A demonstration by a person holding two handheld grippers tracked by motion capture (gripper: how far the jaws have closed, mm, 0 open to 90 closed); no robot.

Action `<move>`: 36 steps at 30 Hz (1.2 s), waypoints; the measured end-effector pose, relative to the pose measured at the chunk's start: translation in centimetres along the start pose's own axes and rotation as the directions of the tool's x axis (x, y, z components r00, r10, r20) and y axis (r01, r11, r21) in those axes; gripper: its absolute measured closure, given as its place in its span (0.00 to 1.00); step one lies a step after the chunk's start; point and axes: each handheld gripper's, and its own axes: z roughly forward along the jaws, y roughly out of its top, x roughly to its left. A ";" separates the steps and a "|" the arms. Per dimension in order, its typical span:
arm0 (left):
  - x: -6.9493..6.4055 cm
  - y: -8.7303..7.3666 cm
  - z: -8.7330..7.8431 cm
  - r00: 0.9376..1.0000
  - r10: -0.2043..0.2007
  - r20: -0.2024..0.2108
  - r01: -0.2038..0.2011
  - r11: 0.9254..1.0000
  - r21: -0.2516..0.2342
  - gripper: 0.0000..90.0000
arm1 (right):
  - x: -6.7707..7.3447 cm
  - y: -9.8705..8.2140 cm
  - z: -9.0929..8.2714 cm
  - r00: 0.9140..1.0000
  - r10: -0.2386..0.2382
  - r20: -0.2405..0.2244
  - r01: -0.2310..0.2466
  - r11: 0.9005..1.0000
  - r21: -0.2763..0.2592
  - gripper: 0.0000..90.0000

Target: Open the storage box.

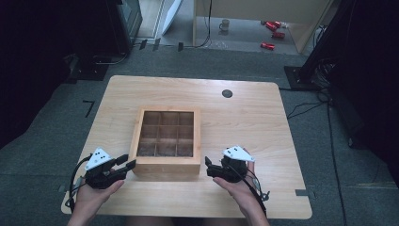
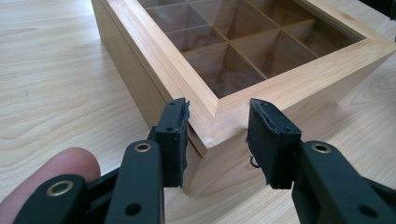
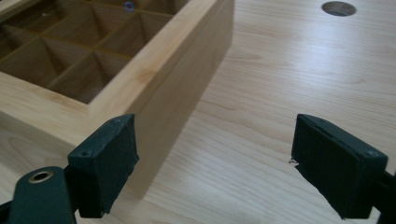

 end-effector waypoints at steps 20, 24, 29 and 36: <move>0.6 -0.3 -0.2 0.999 -0.036 0.033 0.036 0.999 -0.008 0.70 | 3.4 -0.5 0.1 0.994 -0.032 -0.104 0.034 0.999 0.014 0.18; 1.0 -0.4 -0.1 0.997 -0.047 0.059 0.046 0.999 0.006 0.70 | 3.5 -1.0 0.6 0.994 -0.035 -0.105 0.039 0.999 0.033 0.18; 1.0 -0.5 0.0 0.997 -0.048 0.062 0.047 0.999 0.016 0.67 | 3.7 -1.5 1.3 0.994 -0.036 -0.101 0.042 0.998 0.055 0.18; 1.2 -0.6 0.1 0.996 -0.036 0.079 0.033 0.999 0.039 0.66 | 4.1 -2.1 1.8 0.994 -0.047 -0.102 0.054 0.996 0.075 0.18</move>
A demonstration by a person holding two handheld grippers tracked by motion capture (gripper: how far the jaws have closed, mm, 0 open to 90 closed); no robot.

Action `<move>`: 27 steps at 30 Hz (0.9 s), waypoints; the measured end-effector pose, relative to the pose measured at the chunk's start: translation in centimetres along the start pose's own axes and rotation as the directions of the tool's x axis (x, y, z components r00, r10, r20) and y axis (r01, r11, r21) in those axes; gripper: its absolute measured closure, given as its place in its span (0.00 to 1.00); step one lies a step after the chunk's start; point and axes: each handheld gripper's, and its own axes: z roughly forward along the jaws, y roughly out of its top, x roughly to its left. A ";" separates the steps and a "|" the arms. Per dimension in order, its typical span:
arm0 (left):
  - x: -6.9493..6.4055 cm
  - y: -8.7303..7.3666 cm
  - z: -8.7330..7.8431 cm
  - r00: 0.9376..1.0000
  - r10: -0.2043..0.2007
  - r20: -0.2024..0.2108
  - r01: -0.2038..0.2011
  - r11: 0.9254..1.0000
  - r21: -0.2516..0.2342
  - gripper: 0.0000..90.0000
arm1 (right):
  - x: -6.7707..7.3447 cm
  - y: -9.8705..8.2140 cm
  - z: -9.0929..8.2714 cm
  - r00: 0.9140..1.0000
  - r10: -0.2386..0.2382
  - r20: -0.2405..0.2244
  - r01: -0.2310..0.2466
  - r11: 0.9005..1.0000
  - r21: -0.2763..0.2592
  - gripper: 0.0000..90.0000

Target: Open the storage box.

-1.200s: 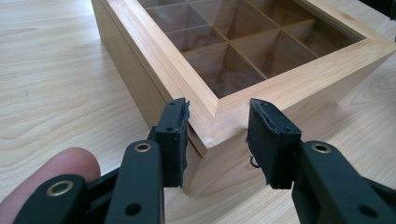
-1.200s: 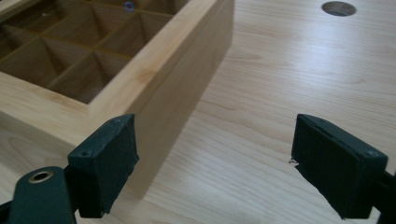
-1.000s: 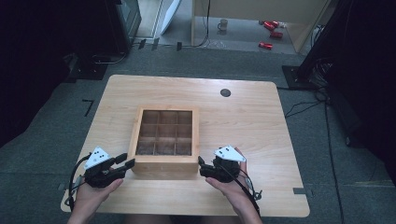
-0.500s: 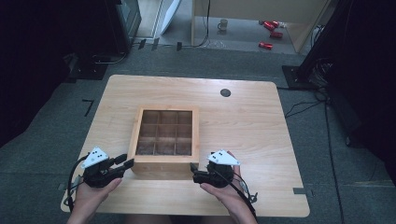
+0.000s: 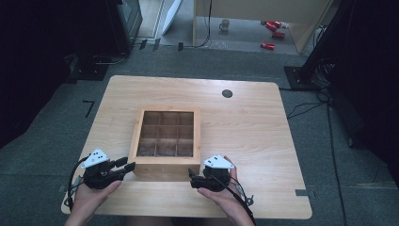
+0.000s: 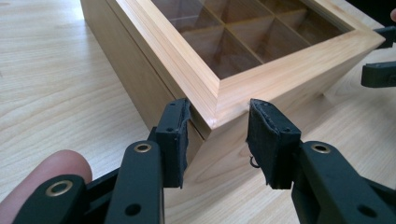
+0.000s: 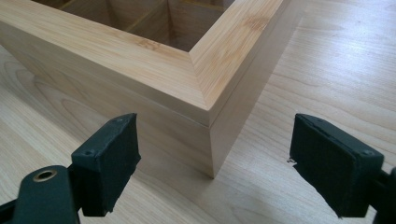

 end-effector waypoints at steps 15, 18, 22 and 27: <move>0.1 -0.6 0.6 1.000 0.028 -0.004 -0.027 0.998 0.051 0.64 | 0.0 -0.4 0.4 1.000 -0.004 0.005 0.004 1.000 0.012 0.18; 0.2 -0.7 0.9 1.000 0.013 -0.006 -0.012 0.998 0.061 0.63 | 0.0 -0.4 0.4 1.000 -0.006 0.007 0.006 1.000 0.010 0.18; 0.3 -0.7 0.9 1.000 0.004 -0.004 -0.004 0.999 0.053 0.63 | -0.1 -0.5 0.4 1.000 -0.005 0.008 0.005 1.000 0.013 0.18; 0.3 -0.7 0.9 1.000 0.008 -0.002 -0.008 0.999 0.051 0.64 | -0.1 -0.7 0.6 1.000 -0.004 0.009 0.004 1.000 0.021 0.18</move>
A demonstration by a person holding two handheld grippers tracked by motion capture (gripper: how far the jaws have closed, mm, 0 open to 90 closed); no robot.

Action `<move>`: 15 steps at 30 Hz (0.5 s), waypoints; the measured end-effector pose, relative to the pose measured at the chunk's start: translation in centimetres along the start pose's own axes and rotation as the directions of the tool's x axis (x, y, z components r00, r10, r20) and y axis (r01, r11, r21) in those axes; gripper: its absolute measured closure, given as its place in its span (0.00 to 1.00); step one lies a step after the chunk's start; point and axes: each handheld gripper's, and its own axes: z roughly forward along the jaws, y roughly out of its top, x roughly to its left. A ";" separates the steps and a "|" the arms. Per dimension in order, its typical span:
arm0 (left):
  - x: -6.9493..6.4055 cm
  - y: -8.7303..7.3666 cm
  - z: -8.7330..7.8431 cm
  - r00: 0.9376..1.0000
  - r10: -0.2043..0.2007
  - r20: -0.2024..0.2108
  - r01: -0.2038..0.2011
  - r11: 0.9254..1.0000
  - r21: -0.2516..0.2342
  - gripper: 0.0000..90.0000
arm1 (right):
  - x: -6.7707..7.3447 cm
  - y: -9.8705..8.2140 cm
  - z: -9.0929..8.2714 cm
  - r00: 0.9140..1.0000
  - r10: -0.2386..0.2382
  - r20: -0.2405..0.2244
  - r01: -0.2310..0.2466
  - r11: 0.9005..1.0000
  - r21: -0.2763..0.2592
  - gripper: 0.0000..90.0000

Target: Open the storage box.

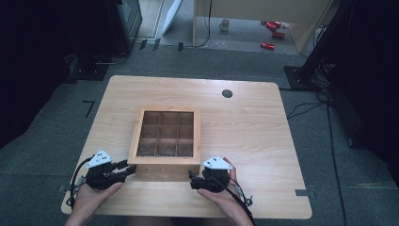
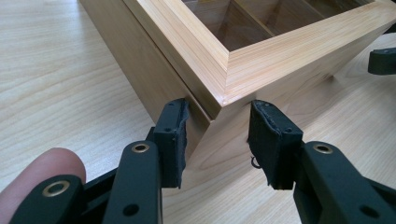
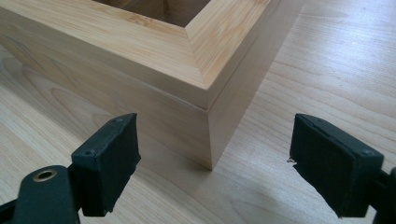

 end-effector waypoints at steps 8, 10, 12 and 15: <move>-0.1 0.1 -0.1 1.000 -0.002 -0.002 0.002 1.000 -0.003 0.65 | 0.0 0.0 -0.1 1.000 0.000 0.001 0.000 1.000 -0.006 0.18; -0.1 0.1 -0.2 1.000 0.002 -0.004 -0.002 1.000 -0.007 0.65 | -0.1 0.0 -0.1 1.000 -0.001 0.000 0.001 1.000 -0.006 0.18; -0.2 0.1 -0.3 1.000 0.008 -0.009 -0.008 1.000 -0.008 0.66 | -0.1 0.1 -0.1 1.000 0.001 -0.001 -0.001 1.000 -0.008 0.18; -0.2 0.2 -0.4 1.000 0.009 -0.009 -0.009 1.000 -0.014 0.66 | -0.2 0.1 -0.2 1.000 0.003 -0.002 -0.003 1.000 -0.008 0.18</move>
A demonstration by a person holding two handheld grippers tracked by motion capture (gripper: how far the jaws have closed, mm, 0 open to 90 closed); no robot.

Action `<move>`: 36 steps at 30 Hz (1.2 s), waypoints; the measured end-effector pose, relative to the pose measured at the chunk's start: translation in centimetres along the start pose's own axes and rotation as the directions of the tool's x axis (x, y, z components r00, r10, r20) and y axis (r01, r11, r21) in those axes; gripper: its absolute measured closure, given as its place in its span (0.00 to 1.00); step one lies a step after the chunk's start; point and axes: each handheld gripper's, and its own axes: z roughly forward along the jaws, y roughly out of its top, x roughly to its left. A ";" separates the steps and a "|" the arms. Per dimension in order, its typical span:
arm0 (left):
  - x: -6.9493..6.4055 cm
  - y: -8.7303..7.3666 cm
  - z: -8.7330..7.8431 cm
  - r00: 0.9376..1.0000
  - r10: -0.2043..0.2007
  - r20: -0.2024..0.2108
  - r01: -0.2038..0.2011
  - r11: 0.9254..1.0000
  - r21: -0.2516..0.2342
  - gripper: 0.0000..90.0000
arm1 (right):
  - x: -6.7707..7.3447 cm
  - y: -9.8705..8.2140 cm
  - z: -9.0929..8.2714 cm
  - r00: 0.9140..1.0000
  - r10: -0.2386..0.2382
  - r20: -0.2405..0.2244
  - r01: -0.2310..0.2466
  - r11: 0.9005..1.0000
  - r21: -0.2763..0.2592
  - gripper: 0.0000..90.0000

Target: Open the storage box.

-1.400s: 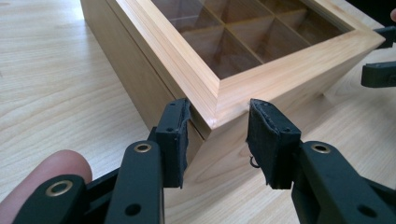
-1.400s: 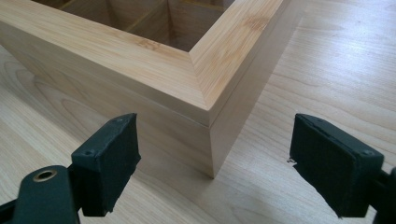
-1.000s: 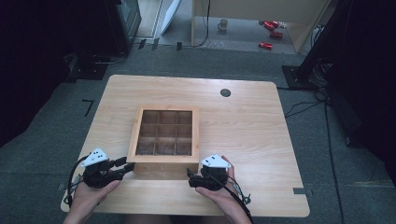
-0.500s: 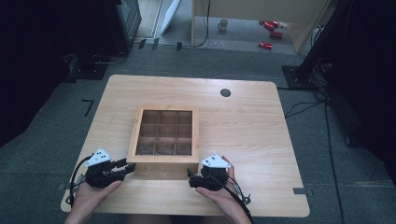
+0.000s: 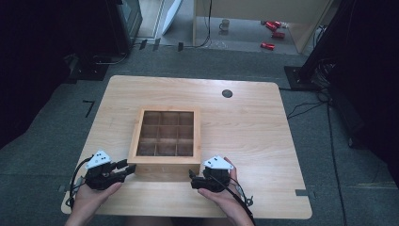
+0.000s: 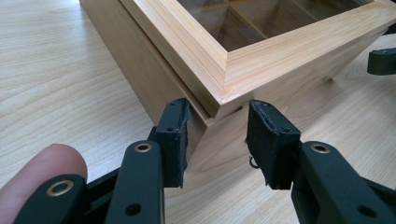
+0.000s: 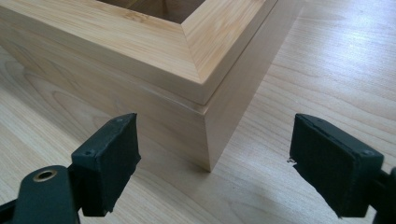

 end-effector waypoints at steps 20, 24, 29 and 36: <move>0.0 0.0 -0.2 1.000 0.023 0.005 -0.023 1.000 0.018 0.62 | -0.2 -0.1 0.1 1.000 0.004 0.007 -0.004 1.000 0.007 0.18; 0.0 -0.2 0.7 1.000 0.018 -0.022 -0.017 0.998 0.053 0.64 | -0.3 -0.2 0.2 1.000 0.007 0.007 -0.007 1.000 0.012 0.18; 0.0 -0.4 1.0 1.000 0.006 -0.017 -0.005 0.998 0.062 0.64 | -0.3 -0.4 0.3 1.000 0.007 0.009 -0.007 1.000 0.018 0.18; 0.3 -0.1 0.2 1.000 -0.011 0.002 0.011 1.000 0.020 0.68 | -0.2 -0.5 0.6 1.000 0.003 0.009 -0.003 1.000 0.025 0.18</move>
